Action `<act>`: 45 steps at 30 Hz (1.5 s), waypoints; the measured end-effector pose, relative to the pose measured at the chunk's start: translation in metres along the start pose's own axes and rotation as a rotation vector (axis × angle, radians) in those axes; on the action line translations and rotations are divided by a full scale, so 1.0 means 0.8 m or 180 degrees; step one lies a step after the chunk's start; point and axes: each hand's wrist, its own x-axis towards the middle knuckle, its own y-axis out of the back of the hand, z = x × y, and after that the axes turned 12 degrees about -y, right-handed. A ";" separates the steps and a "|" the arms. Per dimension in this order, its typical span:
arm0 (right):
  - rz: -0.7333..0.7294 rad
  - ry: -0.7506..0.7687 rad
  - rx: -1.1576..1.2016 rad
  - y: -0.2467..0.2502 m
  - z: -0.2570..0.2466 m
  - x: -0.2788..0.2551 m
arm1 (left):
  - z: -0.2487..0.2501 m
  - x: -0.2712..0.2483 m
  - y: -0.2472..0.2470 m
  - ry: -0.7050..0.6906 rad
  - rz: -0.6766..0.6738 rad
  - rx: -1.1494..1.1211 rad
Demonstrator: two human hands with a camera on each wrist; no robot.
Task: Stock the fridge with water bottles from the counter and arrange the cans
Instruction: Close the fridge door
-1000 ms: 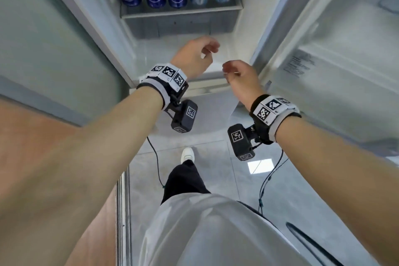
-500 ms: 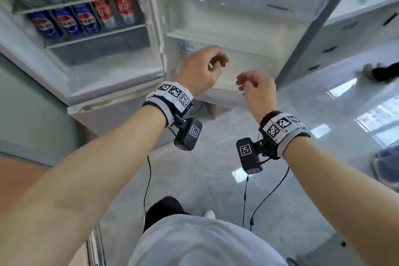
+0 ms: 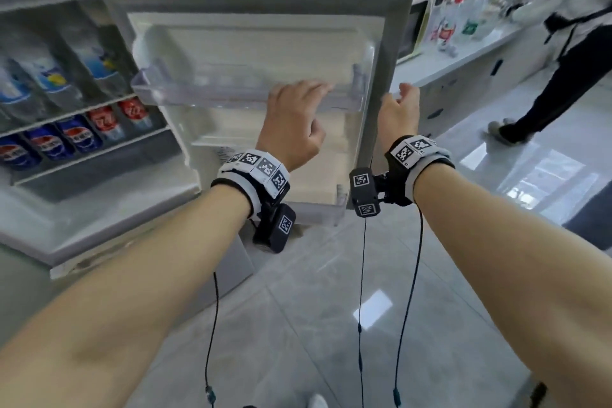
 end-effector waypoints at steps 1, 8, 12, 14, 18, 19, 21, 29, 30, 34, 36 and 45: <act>-0.0075 0.0013 0.0042 -0.005 -0.005 0.006 | 0.000 -0.002 -0.002 -0.0004 0.0067 0.0021; 0.0035 0.0172 0.0440 -0.028 0.015 0.001 | -0.005 -0.028 0.013 -0.0139 0.0241 -0.0139; 0.0220 0.0296 0.0494 -0.019 0.029 -0.030 | -0.004 -0.062 0.035 -0.0218 0.0321 -0.0240; 0.0292 0.0332 0.0547 -0.013 0.032 -0.055 | -0.004 -0.086 0.050 -0.0256 0.0315 -0.0304; 0.0373 0.0341 0.0479 -0.005 0.043 -0.132 | -0.009 -0.143 0.095 -0.0288 0.0343 -0.0513; 0.0376 0.0387 0.0461 -0.004 0.048 -0.157 | -0.011 -0.160 0.108 -0.0306 0.0364 -0.0566; 0.0244 0.0551 0.0390 -0.007 0.063 -0.212 | -0.016 -0.197 0.136 -0.0300 0.0463 -0.0673; -0.0555 0.1234 -0.0074 -0.059 0.103 -0.411 | -0.055 -0.348 0.240 0.0860 0.0274 -0.0611; -0.0659 0.1264 -0.0078 -0.071 0.102 -0.429 | -0.057 -0.364 0.253 0.0981 0.0260 -0.0616; -0.0995 0.1184 -0.0110 -0.126 0.100 -0.488 | -0.055 -0.435 0.294 0.1224 0.0565 -0.0746; -0.1178 0.1131 -0.0081 -0.157 0.099 -0.516 | -0.054 -0.470 0.311 0.1378 0.0866 -0.0681; -0.2375 0.1743 -0.1097 -0.299 0.088 -0.552 | -0.096 -0.541 0.340 0.2283 0.0906 -0.1019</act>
